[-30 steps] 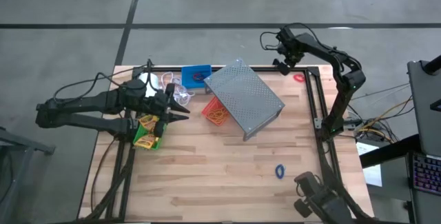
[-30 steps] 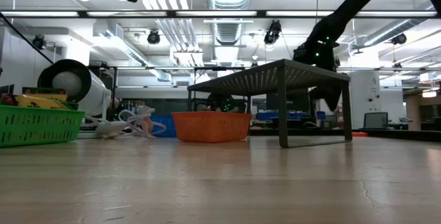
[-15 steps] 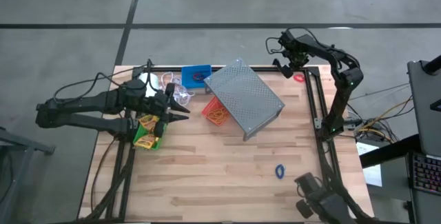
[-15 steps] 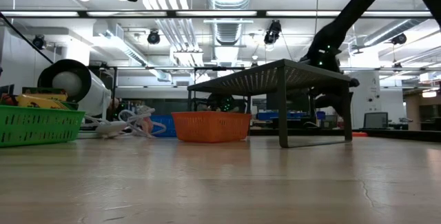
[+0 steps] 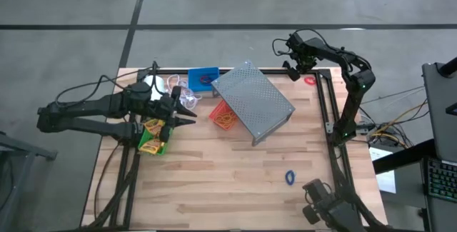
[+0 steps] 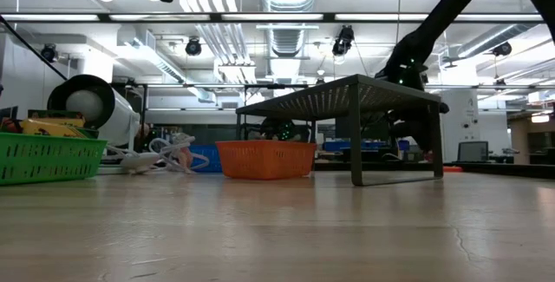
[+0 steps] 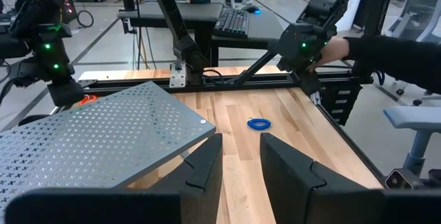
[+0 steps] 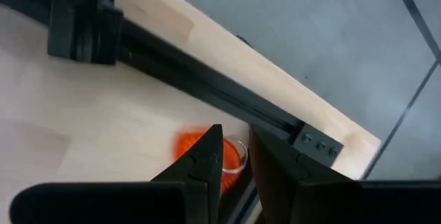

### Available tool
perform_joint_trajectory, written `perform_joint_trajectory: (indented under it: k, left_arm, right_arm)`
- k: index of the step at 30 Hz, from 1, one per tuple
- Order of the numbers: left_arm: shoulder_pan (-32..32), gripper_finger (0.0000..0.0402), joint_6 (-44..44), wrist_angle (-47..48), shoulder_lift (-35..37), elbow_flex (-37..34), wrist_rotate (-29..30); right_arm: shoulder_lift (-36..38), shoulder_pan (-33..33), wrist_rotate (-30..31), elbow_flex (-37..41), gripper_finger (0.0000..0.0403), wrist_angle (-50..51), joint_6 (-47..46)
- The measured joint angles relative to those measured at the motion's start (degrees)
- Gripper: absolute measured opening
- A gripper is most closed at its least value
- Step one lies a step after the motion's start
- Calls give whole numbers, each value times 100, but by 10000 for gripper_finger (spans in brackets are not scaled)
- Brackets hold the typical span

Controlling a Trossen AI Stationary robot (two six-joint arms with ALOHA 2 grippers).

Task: Pick & Place Office Desk Supplies
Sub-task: Put the orange spring rubber band into the blue bin

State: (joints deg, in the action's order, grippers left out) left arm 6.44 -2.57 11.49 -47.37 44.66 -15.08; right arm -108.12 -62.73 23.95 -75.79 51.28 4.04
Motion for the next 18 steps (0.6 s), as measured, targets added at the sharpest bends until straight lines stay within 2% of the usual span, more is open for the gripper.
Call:
perform_joint_trajectory:
  k: [1,4,5,7,10,13,18]
  left_arm:
    - [0,104,0,0,0,0,1]
    - [0,104,1,2,0,0,0]
    - [0,104,2,3,0,0,-1]
    - [2,104,18,23,0,0,1]
    - [0,104,107,42,-2,0,-1]
    - [1,104,109,42,-2,0,1]
    - [0,104,127,42,-2,0,1]
  right_arm:
    - [-1,23,-44,29,68,-115,-112]
    - [2,20,-748,187,68,-435,-283]
    - [-1,21,-775,241,68,-437,-250]
    - [-2,31,-408,340,68,-398,-186]
    - [-2,68,-247,486,68,-373,-80]
    - [1,78,-230,628,68,-393,-237]
    - [-2,123,-261,906,68,-411,482]
